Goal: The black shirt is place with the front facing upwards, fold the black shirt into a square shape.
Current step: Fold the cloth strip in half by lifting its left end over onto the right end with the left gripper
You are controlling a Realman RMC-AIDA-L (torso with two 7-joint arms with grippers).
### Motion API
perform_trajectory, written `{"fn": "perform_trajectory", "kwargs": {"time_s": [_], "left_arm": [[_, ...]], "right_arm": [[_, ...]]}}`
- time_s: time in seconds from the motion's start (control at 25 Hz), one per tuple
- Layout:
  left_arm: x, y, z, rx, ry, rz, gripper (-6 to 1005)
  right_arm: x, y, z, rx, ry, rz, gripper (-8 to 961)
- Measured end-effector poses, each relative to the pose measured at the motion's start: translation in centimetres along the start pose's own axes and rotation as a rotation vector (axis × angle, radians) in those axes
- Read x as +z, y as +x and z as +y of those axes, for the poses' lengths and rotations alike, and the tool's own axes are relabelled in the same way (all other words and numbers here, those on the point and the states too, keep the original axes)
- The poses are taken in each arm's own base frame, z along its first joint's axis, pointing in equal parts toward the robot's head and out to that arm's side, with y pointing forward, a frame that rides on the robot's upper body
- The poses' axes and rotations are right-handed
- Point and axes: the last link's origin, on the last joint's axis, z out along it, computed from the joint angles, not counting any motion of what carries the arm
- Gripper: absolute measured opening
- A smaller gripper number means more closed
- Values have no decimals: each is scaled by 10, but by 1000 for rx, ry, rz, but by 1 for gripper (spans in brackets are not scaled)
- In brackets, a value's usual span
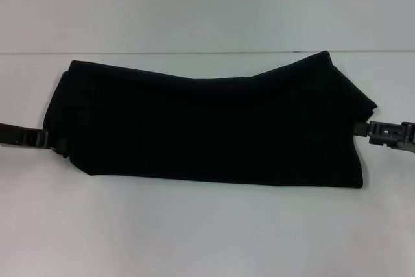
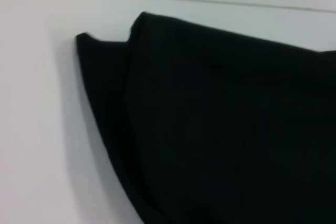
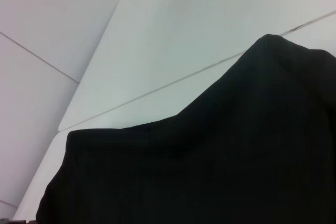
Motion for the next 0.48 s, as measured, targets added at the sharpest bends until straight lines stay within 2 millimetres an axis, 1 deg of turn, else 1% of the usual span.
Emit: {"fn": "perform_trajectory", "kwargs": {"time_s": [0.16, 0.32, 0.48], "left_arm": [[4, -1, 1, 1, -19, 25, 39], [10, -3, 0, 0, 3, 27, 37], [10, -4, -4, -10, 25, 32, 49]], "right_arm": [[0, 0, 0, -5, 0, 0, 776], [0, 0, 0, -4, -1, 1, 776], [0, 0, 0, -4, -3, 2, 775]]}}
